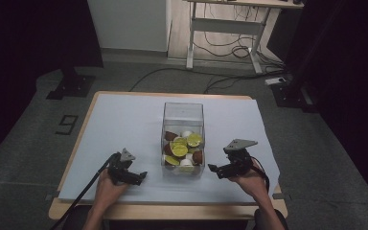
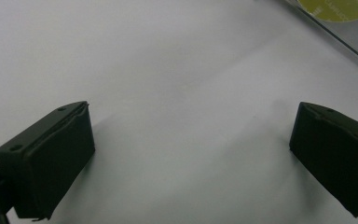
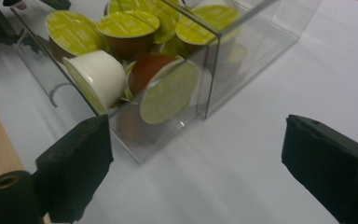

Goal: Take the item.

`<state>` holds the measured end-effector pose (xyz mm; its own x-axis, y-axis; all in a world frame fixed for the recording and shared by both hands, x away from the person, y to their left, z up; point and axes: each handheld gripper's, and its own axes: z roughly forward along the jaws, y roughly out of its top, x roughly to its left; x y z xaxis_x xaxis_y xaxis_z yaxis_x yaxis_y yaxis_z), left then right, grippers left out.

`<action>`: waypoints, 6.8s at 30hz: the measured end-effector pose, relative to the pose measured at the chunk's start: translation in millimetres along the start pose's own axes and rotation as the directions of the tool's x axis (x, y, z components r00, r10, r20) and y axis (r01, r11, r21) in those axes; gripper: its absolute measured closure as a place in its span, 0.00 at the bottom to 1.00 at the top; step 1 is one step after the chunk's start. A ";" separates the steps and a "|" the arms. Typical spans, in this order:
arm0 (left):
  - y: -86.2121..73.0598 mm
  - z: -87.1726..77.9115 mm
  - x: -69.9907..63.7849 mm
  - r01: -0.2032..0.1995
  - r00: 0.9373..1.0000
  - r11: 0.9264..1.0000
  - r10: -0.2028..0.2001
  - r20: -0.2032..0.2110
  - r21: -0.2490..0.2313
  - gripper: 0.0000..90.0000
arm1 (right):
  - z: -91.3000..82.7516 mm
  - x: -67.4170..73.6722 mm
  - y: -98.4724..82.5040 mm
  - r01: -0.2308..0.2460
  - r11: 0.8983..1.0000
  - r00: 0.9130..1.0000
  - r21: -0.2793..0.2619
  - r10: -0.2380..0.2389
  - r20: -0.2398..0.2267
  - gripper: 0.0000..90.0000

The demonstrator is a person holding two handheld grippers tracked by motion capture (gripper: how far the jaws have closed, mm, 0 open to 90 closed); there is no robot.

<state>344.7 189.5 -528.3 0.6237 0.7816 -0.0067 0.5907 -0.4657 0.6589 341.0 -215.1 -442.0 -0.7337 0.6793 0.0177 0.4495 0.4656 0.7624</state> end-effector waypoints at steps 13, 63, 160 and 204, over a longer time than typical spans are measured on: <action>0.0 0.0 0.0 -0.001 1.000 1.000 0.001 0.000 0.000 0.00 | 7.9 12.9 23.8 0.027 1.000 0.999 0.006 -0.027 -0.033 0.16; -0.1 -0.1 0.0 -0.001 1.000 1.000 0.001 0.000 0.000 0.00 | 87.4 37.8 65.1 0.046 0.990 0.995 0.134 -0.033 -0.099 0.37; 0.1 0.0 0.2 0.000 1.000 1.000 0.000 0.002 0.002 0.00 | 9.0 16.0 79.8 0.048 0.998 0.999 0.035 -0.048 -0.004 0.42; 0.1 0.0 0.2 0.000 1.000 1.000 0.000 0.002 0.002 0.00 | -17.7 -56.5 15.1 -0.041 0.999 0.988 0.014 0.039 0.151 0.42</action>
<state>344.8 189.7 -528.3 0.6250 0.7806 -0.0080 0.5913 -0.4667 0.6576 380.2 -256.5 -420.0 -0.6304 0.7746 -0.0508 0.4865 0.4452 0.7517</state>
